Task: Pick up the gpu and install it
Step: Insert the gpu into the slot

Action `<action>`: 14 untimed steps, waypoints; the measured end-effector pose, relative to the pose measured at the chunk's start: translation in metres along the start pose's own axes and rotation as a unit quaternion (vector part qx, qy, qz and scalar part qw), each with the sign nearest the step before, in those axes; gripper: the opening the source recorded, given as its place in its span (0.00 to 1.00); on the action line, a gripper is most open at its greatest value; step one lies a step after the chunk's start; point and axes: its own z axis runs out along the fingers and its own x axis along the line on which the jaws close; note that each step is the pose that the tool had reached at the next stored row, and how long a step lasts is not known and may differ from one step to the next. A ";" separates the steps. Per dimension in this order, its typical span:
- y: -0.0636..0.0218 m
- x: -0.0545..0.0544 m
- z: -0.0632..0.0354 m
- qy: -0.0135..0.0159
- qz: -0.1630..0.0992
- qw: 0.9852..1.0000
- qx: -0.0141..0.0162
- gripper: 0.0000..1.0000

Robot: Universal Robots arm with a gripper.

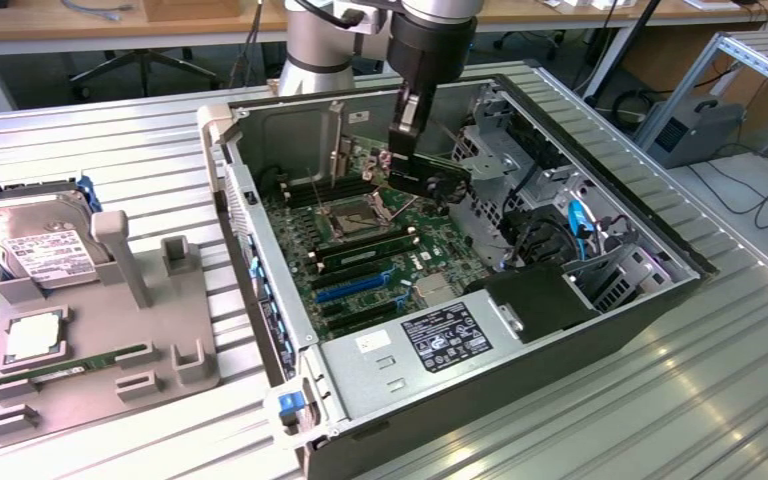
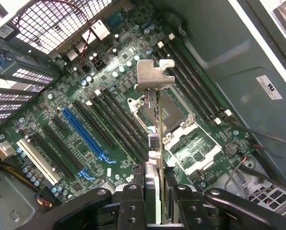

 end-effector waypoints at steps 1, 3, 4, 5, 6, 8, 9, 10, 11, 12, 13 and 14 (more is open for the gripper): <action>0.0000 0.000 0.0000 0.000 -0.002 1.000 0.000 0.27; 0.0000 0.000 0.0000 0.000 -0.008 1.000 0.000 0.27; 0.0000 0.000 0.0000 0.000 -0.011 1.000 0.000 0.27; 0.0000 0.000 0.0000 0.000 -0.013 1.000 0.000 0.27; 0.0000 0.000 0.0000 0.000 -0.017 1.000 0.000 0.27; 0.0000 0.000 0.0000 0.000 -0.024 1.000 -0.001 0.27; 0.0000 0.000 0.0000 0.000 -0.027 1.000 -0.001 0.27; 0.0000 0.000 0.0000 0.000 -0.031 1.000 -0.001 0.27; 0.0000 0.000 0.0000 0.000 -0.038 0.999 -0.001 0.27; 0.0000 0.000 0.0000 0.000 -0.045 0.999 -0.001 0.27; 0.0000 0.000 0.0000 0.000 -0.051 0.999 -0.001 0.27; 0.0000 0.000 0.0000 0.000 -0.055 0.999 -0.002 0.27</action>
